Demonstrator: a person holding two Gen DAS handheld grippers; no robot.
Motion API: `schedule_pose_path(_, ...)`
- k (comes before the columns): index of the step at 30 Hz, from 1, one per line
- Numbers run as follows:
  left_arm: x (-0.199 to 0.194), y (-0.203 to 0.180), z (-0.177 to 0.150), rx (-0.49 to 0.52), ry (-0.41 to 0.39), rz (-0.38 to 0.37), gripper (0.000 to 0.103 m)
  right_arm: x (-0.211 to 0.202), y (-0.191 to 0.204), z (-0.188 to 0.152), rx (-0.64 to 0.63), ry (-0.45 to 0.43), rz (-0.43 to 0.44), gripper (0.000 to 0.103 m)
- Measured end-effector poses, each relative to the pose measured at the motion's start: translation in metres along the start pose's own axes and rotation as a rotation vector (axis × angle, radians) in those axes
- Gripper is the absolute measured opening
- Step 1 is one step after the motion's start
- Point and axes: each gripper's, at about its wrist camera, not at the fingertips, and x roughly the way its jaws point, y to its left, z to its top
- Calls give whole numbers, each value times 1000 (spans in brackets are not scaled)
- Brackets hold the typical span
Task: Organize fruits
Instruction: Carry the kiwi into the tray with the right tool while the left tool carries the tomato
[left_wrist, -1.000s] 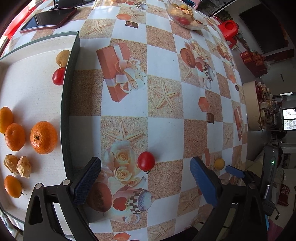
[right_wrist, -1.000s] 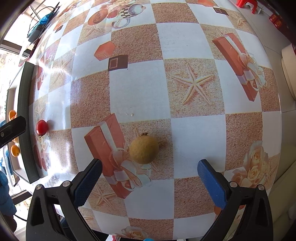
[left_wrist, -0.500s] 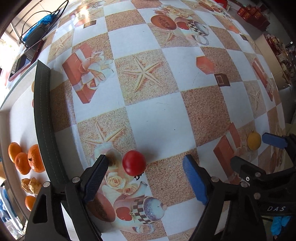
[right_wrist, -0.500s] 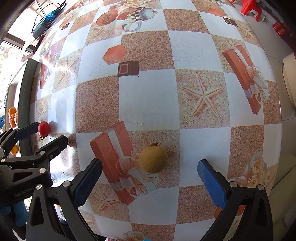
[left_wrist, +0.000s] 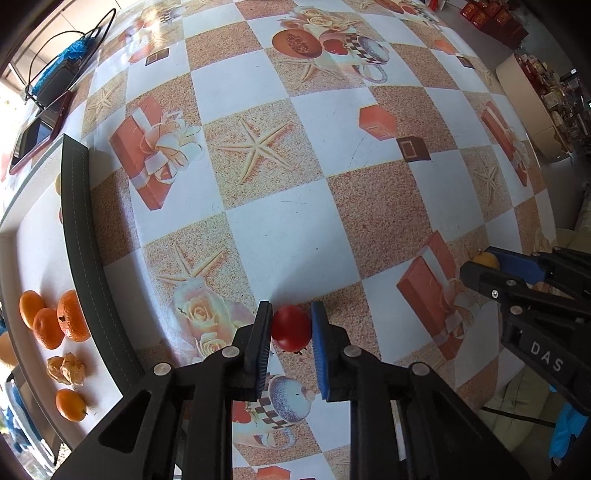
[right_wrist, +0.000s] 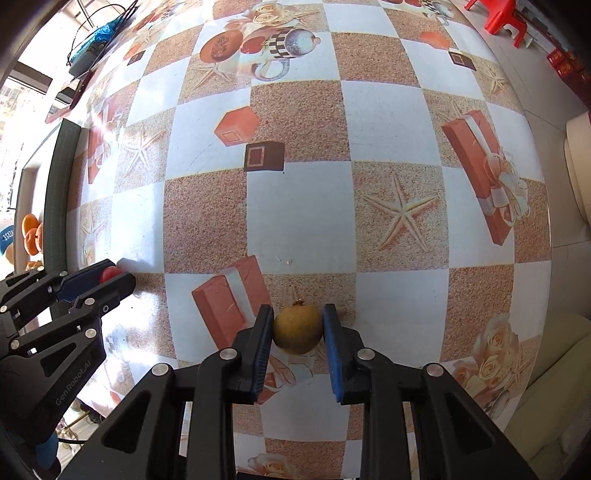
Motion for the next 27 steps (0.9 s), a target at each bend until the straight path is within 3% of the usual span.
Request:
schedule_pose_path(12, -36, 30, -15, -10, -15, -22, 23, -20, 5, 4, 11, -16, 33, 28)
schedule_pose_path(22, -62, 59, -38, -22, -49, -77, 23, -27, -11, -8, 90, 4, 126, 28)
schedule_pose_path(27, -87, 89, -54, -96, -96, -50, 23, -46, 11, -7, 3, -20, 140, 28)
